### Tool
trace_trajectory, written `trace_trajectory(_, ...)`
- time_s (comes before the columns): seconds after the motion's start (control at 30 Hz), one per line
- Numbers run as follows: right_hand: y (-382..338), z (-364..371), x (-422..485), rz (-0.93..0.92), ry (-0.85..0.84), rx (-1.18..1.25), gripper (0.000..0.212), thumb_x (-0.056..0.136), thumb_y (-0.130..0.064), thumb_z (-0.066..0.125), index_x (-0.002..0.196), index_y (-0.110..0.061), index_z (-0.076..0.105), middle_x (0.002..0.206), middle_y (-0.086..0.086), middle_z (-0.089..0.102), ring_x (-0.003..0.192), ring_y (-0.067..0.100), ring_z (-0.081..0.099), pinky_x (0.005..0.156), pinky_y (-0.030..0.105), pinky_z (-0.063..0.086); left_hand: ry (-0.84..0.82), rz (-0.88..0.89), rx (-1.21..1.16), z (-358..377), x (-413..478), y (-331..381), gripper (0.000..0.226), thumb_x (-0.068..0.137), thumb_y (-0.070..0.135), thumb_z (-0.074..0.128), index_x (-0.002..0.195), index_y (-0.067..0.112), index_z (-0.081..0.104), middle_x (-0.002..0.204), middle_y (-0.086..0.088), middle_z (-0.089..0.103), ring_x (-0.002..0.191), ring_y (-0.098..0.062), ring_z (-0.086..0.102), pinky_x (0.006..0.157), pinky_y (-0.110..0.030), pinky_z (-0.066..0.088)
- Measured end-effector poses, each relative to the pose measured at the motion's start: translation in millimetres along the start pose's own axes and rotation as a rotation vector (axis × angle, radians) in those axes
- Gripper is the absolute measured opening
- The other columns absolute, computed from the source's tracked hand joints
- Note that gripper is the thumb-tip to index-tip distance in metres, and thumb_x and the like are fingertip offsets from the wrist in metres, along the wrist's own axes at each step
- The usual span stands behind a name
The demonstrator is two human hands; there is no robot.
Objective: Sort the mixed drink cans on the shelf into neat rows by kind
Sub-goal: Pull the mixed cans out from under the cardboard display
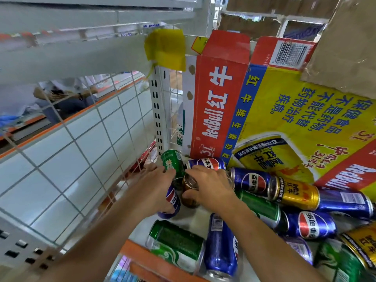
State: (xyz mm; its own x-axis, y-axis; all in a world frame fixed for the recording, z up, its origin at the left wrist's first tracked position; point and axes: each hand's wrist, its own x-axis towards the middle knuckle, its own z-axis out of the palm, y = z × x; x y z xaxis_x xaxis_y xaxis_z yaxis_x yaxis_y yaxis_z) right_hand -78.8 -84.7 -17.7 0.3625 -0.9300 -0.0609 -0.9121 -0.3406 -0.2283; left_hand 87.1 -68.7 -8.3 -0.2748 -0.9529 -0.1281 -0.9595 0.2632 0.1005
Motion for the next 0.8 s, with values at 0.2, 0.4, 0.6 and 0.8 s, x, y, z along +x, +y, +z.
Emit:
trace_trajectory(0.2, 7.4, -10.7, -17.0, 0.062, 0.193, 0.201, 0.04, 0.088, -0.028, 0.066, 0.124, -0.016, 0.054, 0.122, 0.002, 0.055, 0.112, 0.02, 0.053, 0.095, 0.036, 0.045, 0.075, 0.073, -0.305, 10.5, 1.9, 2.2, 0.087, 0.067, 0.056, 0.079, 0.137, 0.025, 0.039, 0.135, 0.006, 0.044, 0.12, -0.01, 0.035, 0.099, -0.025, 0.037)
trace_trajectory(0.4, 25.5, -11.2, -46.5, 0.315, 0.15, 0.14, 0.021, 0.084, -0.04, 0.062, 0.088, -0.021, 0.054, 0.091, 0.001, 0.064, 0.085, 0.023, 0.061, 0.07, 0.032, 0.049, 0.146, 0.038, -0.415, 20.7, 0.0, 2.1, 0.089, 0.07, 0.053, 0.077, 0.143, 0.027, 0.033, 0.146, 0.004, 0.035, 0.133, -0.015, 0.033, 0.109, -0.032, 0.034)
trace_trajectory(0.6, 26.8, 7.3, -71.8, 0.358, -0.063, 0.079, 0.038, 0.085, -0.051, 0.061, 0.107, -0.019, 0.056, 0.105, 0.004, 0.061, 0.098, 0.026, 0.058, 0.079, 0.036, 0.049, 0.452, 0.3, -0.293, 16.4, -21.7, 24.4, 0.039, 0.081, 0.051, 0.052, 0.104, 0.023, 0.065, 0.11, 0.002, 0.058, 0.107, -0.018, 0.053, 0.092, -0.038, 0.046)
trace_trajectory(0.8, 20.7, 14.7, -84.6, 0.36, -0.116, 0.108, 0.051, 0.082, -0.056, 0.062, 0.116, -0.019, 0.053, 0.114, 0.005, 0.06, 0.106, 0.026, 0.057, 0.082, 0.035, 0.047, 0.133, 0.471, -0.138, 12.1, -42.5, 32.7, 0.037, 0.081, 0.062, 0.049, 0.104, 0.038, 0.066, 0.1, 0.024, 0.06, 0.098, 0.001, 0.054, 0.091, -0.016, 0.026)
